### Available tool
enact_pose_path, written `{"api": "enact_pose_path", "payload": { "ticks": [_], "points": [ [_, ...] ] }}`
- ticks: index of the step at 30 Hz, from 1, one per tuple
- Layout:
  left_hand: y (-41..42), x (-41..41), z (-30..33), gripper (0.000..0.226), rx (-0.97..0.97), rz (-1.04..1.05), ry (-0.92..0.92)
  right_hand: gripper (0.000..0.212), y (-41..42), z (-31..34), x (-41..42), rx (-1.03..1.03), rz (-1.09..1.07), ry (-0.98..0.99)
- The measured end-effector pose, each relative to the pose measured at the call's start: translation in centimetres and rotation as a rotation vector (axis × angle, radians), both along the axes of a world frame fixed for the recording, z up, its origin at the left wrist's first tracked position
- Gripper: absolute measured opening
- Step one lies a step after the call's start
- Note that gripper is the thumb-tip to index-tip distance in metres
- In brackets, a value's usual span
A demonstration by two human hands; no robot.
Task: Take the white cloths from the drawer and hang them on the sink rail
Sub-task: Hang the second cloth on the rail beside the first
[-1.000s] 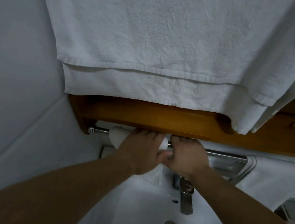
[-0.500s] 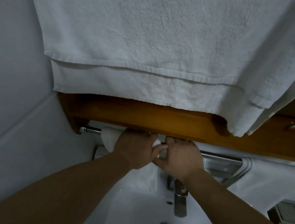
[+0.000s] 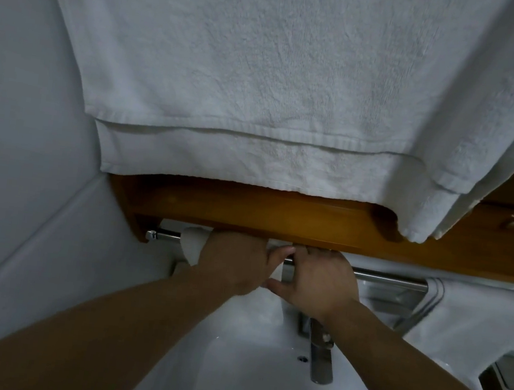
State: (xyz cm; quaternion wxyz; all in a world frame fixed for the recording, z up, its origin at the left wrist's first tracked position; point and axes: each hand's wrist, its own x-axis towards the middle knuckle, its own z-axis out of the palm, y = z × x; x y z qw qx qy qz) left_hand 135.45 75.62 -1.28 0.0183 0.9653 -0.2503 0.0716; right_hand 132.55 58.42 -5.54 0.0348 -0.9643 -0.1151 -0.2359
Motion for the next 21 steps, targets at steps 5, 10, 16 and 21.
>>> {"api": "enact_pose_path", "payload": {
  "ticks": [5, 10, 16, 21],
  "points": [
    [3.7, -1.8, -1.5, 0.077, 0.013, 0.268, -0.058, 0.073, 0.0, 0.3, -0.1, -0.037, -0.033, -0.003],
    [5.1, -2.0, -2.8, 0.078, -0.006, 0.256, -0.074, 0.072, 0.1, 0.5, 0.0, -0.062, -0.038, 0.008],
    [5.1, -0.5, -2.8, 0.073, 0.077, 0.179, -0.053, 0.072, 0.0, 0.2, 0.1, -0.061, -0.039, 0.018],
    [5.3, 2.1, -0.5, 0.091, 0.100, 0.044, -0.008, 0.069, 0.0, 0.2, 0.1, -0.063, -0.044, 0.012]
  ]
}}
